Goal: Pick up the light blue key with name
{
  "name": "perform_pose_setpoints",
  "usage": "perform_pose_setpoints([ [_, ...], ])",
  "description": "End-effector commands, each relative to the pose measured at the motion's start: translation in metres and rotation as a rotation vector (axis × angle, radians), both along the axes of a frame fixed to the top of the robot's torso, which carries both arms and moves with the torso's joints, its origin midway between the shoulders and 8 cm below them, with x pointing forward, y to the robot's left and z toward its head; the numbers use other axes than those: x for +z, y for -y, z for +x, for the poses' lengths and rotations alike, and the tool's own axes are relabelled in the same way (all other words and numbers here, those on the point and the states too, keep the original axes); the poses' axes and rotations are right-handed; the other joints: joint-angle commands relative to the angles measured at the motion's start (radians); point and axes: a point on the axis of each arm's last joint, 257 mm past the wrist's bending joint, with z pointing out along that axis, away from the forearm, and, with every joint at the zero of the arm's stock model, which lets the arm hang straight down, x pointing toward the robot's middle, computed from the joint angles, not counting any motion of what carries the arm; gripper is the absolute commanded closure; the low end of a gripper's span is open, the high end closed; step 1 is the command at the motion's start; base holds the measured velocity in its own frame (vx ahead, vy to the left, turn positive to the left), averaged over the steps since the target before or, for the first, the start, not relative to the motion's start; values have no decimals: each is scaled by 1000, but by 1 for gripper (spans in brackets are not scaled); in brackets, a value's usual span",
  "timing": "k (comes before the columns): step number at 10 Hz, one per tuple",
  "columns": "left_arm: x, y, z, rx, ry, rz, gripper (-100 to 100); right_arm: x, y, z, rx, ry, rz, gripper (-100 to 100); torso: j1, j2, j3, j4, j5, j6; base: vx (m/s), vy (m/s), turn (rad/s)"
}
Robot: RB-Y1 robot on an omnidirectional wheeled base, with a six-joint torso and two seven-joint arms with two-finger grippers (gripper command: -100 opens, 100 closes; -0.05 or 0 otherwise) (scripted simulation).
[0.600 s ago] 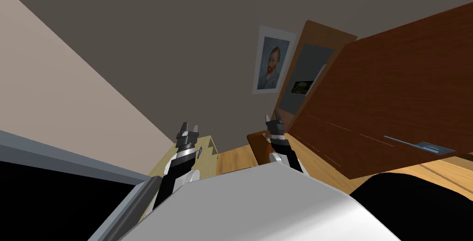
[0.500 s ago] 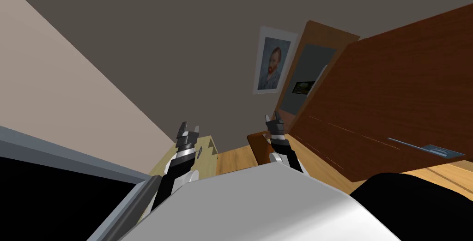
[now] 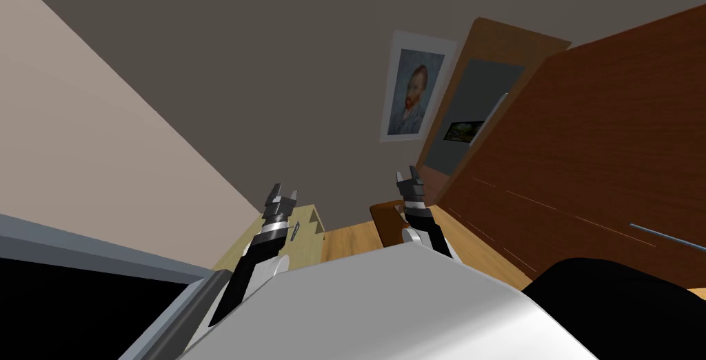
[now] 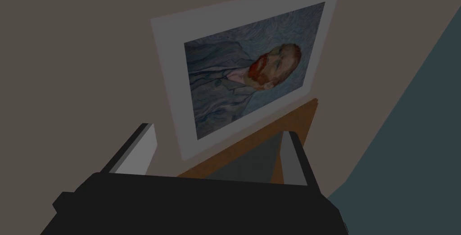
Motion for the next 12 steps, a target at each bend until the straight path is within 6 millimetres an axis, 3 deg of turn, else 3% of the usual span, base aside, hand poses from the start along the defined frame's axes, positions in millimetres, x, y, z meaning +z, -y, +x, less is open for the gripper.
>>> perform_pose_setpoints([
  [1,-13,-8,5,-7,-46,-32,-100,0,0,0,0,0,0,0,0,0,0,0,0,0,60,-27,81],
  [7,-66,-40,20,-5,-207,-186,-100,0,0,0,0,0,0,0,1,1,1,0,0,0,69,-21,64],
  [8,-68,-40,20,-5,-214,-187,-100,0,0,0,0,0,0,0,2,1,1,0,0,0,50,-6,26],
  [12,-110,-62,23,12,-328,-316,-100,0,0,0,0,0,0,0,1,1,1,0,0,0,54,-12,43],
])
